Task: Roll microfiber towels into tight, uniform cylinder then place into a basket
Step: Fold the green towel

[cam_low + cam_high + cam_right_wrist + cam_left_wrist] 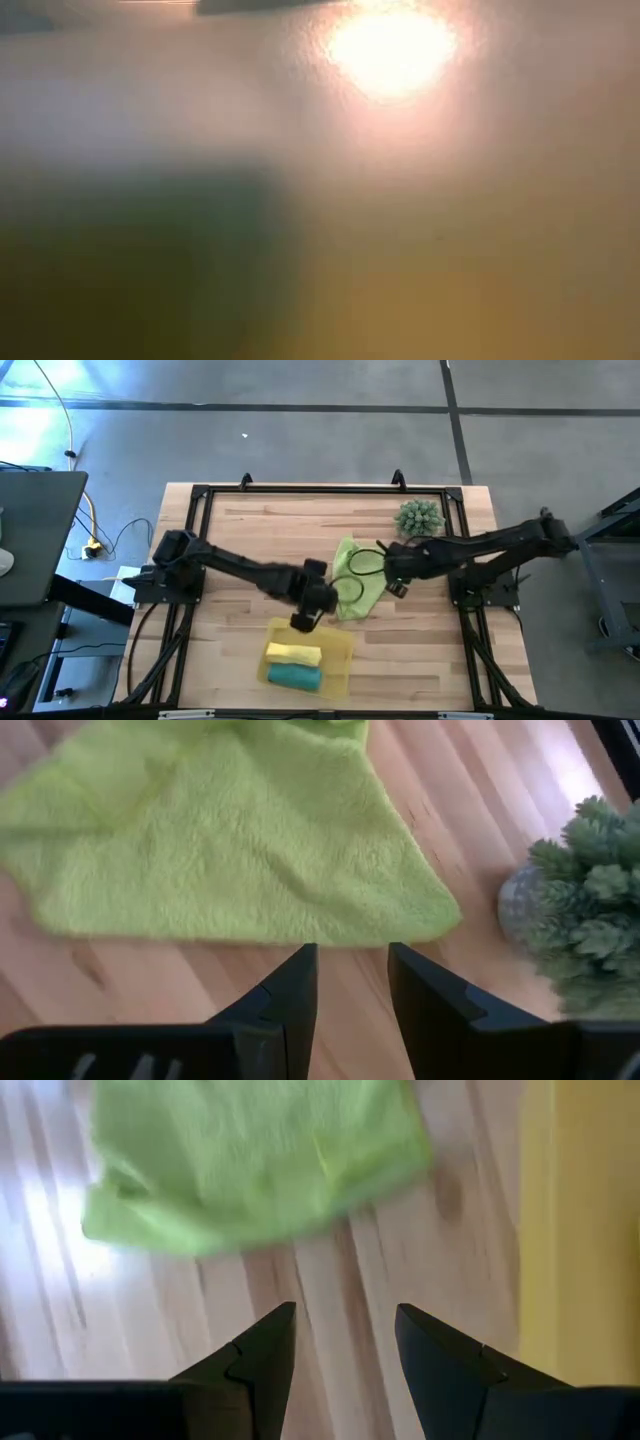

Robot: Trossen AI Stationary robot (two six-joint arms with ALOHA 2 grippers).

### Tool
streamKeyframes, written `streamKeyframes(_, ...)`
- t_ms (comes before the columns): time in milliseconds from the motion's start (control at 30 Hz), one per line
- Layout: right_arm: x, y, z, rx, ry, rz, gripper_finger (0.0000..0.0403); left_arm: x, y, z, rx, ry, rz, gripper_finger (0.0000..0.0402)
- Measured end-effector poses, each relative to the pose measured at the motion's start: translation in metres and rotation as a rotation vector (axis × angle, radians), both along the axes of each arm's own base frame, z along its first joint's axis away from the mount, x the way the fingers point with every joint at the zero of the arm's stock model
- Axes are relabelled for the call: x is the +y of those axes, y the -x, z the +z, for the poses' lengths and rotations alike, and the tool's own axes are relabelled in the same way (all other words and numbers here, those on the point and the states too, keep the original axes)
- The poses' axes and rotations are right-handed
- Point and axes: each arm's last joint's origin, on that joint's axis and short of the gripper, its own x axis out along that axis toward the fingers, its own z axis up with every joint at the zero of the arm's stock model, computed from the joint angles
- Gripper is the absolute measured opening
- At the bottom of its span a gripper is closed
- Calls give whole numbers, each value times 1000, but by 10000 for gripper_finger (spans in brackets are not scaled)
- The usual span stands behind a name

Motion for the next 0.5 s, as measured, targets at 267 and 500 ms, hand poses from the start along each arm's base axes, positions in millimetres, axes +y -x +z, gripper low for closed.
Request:
streamKeyframes(267,8,25,-61,-342,-5,-18,117,48,-18,-23,-297,170,-89,161)
streamKeyframes(500,6,26,-100,-520,12,84,117,94,-29,-50,-441,183,-4,161)
